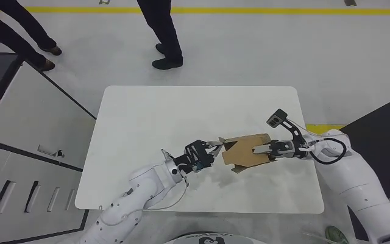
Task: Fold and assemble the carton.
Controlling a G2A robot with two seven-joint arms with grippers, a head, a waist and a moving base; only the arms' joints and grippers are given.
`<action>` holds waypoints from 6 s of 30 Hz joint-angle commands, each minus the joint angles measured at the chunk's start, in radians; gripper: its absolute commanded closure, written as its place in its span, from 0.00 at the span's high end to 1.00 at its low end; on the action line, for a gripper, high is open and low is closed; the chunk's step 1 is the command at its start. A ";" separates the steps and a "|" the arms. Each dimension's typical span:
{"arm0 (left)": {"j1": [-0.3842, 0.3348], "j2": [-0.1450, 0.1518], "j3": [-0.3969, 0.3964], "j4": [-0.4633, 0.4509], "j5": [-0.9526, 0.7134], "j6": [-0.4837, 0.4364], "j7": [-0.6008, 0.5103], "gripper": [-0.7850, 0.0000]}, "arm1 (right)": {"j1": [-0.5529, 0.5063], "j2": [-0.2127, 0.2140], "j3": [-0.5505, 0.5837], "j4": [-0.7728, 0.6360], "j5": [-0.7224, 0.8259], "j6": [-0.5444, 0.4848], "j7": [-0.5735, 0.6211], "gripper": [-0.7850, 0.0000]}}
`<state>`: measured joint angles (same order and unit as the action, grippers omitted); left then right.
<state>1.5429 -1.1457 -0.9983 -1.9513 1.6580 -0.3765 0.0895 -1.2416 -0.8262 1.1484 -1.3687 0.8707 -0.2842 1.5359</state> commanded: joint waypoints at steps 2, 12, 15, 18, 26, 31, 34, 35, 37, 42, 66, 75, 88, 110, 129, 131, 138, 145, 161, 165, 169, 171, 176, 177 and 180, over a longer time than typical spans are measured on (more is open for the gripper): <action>0.001 0.001 0.001 -0.006 0.008 -0.005 -0.009 0.00 | -0.005 0.002 0.006 -0.009 -0.017 0.000 0.000 0.00; 0.001 0.002 0.011 -0.031 0.054 0.007 -0.080 0.00 | -0.015 0.008 0.021 -0.023 -0.071 0.000 0.000 0.00; 0.005 0.002 0.013 -0.041 0.064 0.011 -0.094 0.00 | -0.016 0.008 0.024 -0.020 -0.085 0.000 0.000 0.00; 0.007 0.002 0.014 -0.046 0.072 0.012 -0.104 0.00 | -0.015 0.008 0.025 -0.020 -0.092 0.000 0.000 0.00; 0.002 0.002 0.012 -0.037 0.056 0.005 -0.107 0.00 | -0.018 0.006 0.032 -0.012 -0.070 0.000 0.000 0.00; 0.010 0.004 0.008 -0.042 0.039 -0.017 -0.100 0.00 | -0.025 0.005 0.043 -0.011 -0.054 0.000 0.000 0.00; 0.009 0.005 0.011 -0.039 0.033 -0.025 -0.094 0.00 | -0.026 0.004 0.048 -0.010 -0.051 0.000 0.000 0.00; 0.009 0.004 0.012 -0.037 0.028 -0.028 -0.089 0.00 | -0.027 0.003 0.050 -0.009 -0.049 0.000 0.000 0.00; 0.007 0.004 0.014 -0.034 0.019 -0.038 -0.080 0.00 | -0.028 0.002 0.052 -0.007 -0.047 -0.001 -0.001 0.00; -0.001 0.004 0.018 -0.022 0.010 -0.043 -0.070 0.00 | -0.028 -0.001 0.044 -0.020 -0.056 0.000 0.000 0.00; -0.036 0.000 0.030 -0.021 0.045 -0.022 -0.081 0.00 | -0.020 0.033 -0.002 -0.063 -0.080 0.000 0.000 0.00; -0.034 0.001 0.046 -0.050 0.112 -0.017 -0.129 0.00 | -0.017 0.043 -0.007 -0.066 -0.075 0.000 0.000 0.00; -0.070 0.003 0.050 -0.015 0.092 -0.091 -0.031 0.00 | -0.012 0.059 -0.038 -0.096 -0.086 0.000 0.000 0.00; -0.025 0.014 -0.004 -0.025 0.071 -0.035 0.018 0.00 | -0.038 0.060 -0.006 -0.054 0.003 -0.020 -0.020 0.00; 0.024 0.030 -0.046 0.014 0.032 -0.093 0.085 0.00 | -0.067 0.027 0.068 -0.062 0.098 0.000 0.000 0.00; 0.012 0.028 -0.029 0.016 0.030 -0.107 0.089 0.00 | -0.068 0.024 0.072 -0.063 0.100 0.000 0.000 0.00; -0.028 0.019 0.022 0.031 0.025 -0.126 0.099 0.00 | -0.067 0.013 0.075 -0.065 0.089 0.000 0.000 0.00; -0.055 0.015 0.059 0.032 0.045 -0.135 0.096 0.00 | -0.062 0.009 0.072 -0.067 0.064 0.000 0.000 0.00; -0.070 0.015 0.092 0.017 0.078 -0.144 0.094 0.00 | -0.045 -0.005 0.070 -0.051 0.048 0.000 0.000 0.00; -0.075 0.014 0.101 0.015 0.083 -0.140 0.091 0.00 | -0.043 -0.010 0.069 -0.046 0.051 0.000 0.000 0.00; -0.079 0.012 0.112 0.013 0.095 -0.126 0.083 0.00 | -0.041 -0.014 0.065 -0.044 0.050 0.000 0.000 0.00; -0.081 0.011 0.118 0.013 0.099 -0.120 0.080 0.00 | -0.040 -0.016 0.064 -0.043 0.051 0.000 0.000 0.00; -0.088 0.008 0.131 0.018 0.108 -0.102 0.063 0.00 | -0.038 -0.020 0.057 -0.040 0.046 0.000 0.000 0.00; -0.090 0.008 0.133 0.018 0.110 -0.101 0.059 0.00 | -0.038 -0.020 0.056 -0.039 0.045 0.000 0.000 0.00; -0.092 0.006 0.139 0.020 0.108 -0.090 0.044 0.00 | -0.034 -0.023 0.048 -0.030 0.041 0.000 0.000 0.00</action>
<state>1.4518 -1.1391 -0.8621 -1.9322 1.7676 -0.4693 0.1365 -1.2772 -0.8481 1.1992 -1.4023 0.9124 -0.2843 1.5359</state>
